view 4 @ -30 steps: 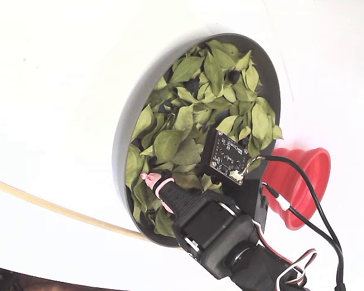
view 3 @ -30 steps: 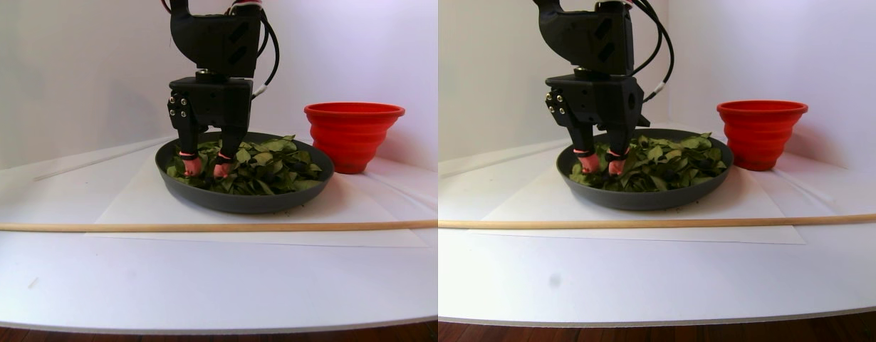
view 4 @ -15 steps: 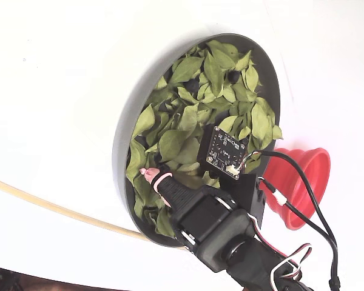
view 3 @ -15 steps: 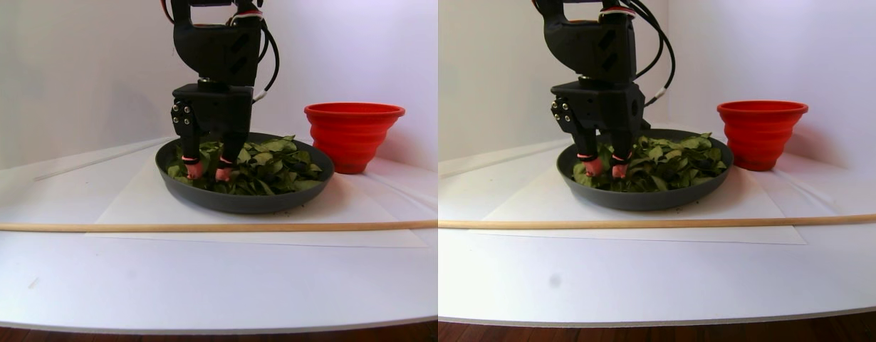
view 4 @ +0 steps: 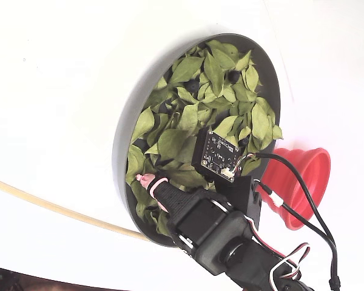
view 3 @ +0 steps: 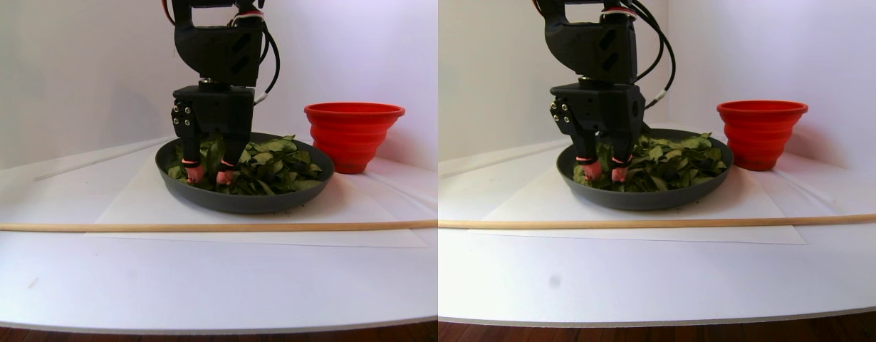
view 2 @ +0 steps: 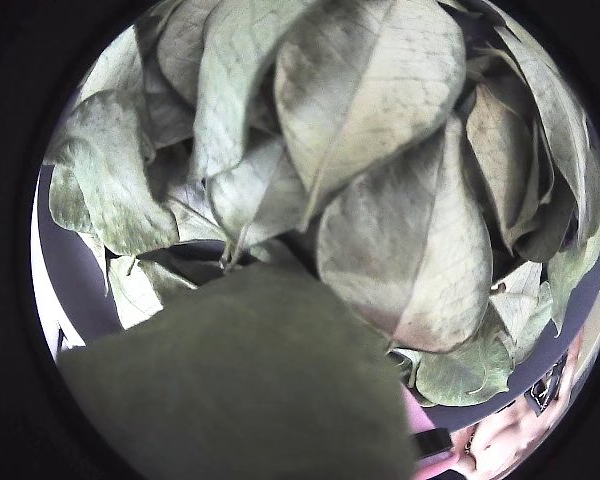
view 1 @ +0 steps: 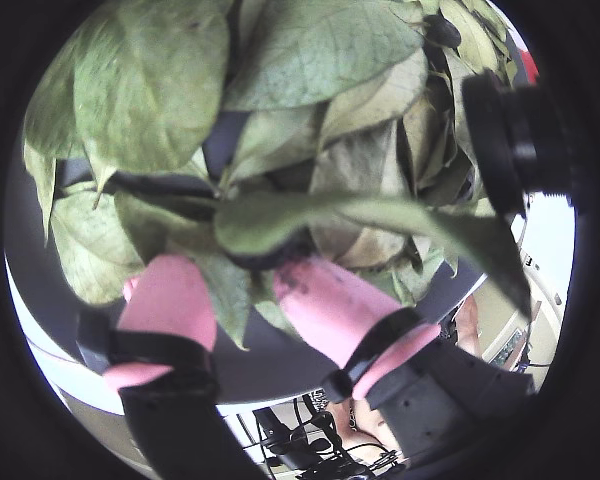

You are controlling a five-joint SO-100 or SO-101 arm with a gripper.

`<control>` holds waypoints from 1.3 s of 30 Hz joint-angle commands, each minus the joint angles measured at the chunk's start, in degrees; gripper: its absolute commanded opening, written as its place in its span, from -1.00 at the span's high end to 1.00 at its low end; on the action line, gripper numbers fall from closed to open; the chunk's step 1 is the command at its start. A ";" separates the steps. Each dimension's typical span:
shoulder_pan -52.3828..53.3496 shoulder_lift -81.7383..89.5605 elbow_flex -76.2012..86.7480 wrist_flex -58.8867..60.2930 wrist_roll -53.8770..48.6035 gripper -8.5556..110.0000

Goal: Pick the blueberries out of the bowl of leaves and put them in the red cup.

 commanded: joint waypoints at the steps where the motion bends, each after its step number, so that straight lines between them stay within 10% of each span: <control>1: 0.09 5.19 -2.02 0.62 0.53 0.60; 39: 1.32 1.85 -2.11 -2.11 0.18 0.60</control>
